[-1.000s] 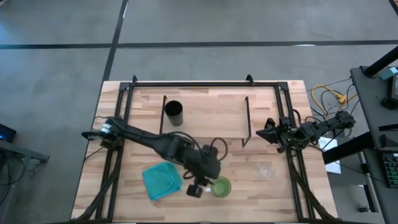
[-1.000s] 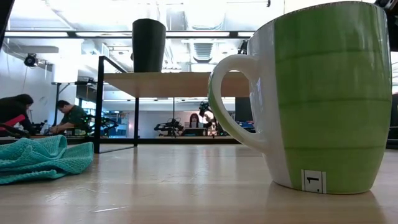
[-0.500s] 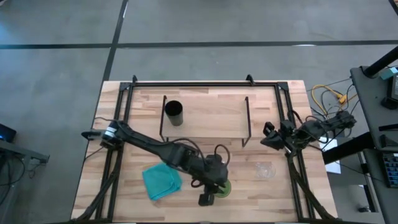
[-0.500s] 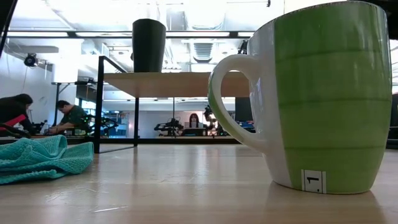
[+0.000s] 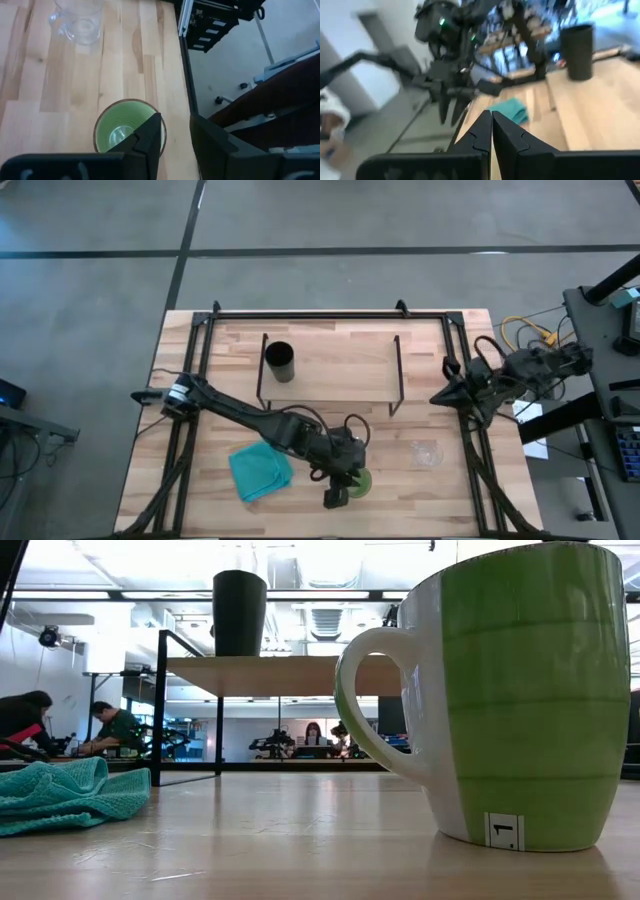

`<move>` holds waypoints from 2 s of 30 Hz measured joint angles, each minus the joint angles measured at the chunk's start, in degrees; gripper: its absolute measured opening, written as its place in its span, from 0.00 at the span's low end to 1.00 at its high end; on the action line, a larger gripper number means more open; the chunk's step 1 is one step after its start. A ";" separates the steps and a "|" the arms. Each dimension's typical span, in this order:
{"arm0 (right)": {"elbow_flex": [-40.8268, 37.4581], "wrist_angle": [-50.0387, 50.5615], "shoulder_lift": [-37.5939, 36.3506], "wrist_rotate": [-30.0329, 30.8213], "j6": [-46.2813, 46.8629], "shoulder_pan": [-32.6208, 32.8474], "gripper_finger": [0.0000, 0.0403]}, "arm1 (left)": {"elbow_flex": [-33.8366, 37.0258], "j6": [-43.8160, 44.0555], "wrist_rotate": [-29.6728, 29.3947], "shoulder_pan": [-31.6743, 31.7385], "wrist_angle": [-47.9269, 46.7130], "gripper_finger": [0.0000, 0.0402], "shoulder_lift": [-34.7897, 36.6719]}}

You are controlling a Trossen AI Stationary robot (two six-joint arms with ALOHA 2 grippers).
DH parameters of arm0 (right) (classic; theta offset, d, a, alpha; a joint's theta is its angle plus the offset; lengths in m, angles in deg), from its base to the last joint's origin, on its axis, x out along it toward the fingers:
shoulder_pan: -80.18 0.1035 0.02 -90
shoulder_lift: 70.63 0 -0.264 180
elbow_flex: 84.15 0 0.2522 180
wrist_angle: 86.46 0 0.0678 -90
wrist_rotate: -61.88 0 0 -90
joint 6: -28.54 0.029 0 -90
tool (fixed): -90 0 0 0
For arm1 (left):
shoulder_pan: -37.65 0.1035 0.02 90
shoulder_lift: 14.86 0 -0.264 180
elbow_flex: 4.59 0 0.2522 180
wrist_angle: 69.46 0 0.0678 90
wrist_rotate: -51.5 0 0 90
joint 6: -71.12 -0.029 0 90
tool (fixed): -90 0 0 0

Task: Stack small to large cups/mugs on shelf
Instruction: Put the green mug on the shelf

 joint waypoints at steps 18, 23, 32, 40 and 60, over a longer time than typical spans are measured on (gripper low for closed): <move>28.50 20.33 35.35 -4.44 1.15 0.00 0.02 | 7.30 8.26 -0.39 -1.14 3.15 0.22 0.04; 34.03 21.26 41.90 -4.45 -3.14 0.02 0.02 | 8.56 8.13 -0.39 -2.50 8.98 0.22 0.00; 43.07 29.40 51.49 -4.45 -2.16 -0.04 0.03 | 8.65 6.68 -2.47 -2.63 9.06 0.22 0.04; 46.46 40.89 57.97 -4.51 0.94 0.00 0.15 | 8.70 6.40 -2.38 -2.67 9.00 0.22 0.04; 46.88 46.38 53.49 -9.07 11.99 -0.04 0.17 | 17.00 2.81 -2.41 -3.10 18.55 0.22 -0.12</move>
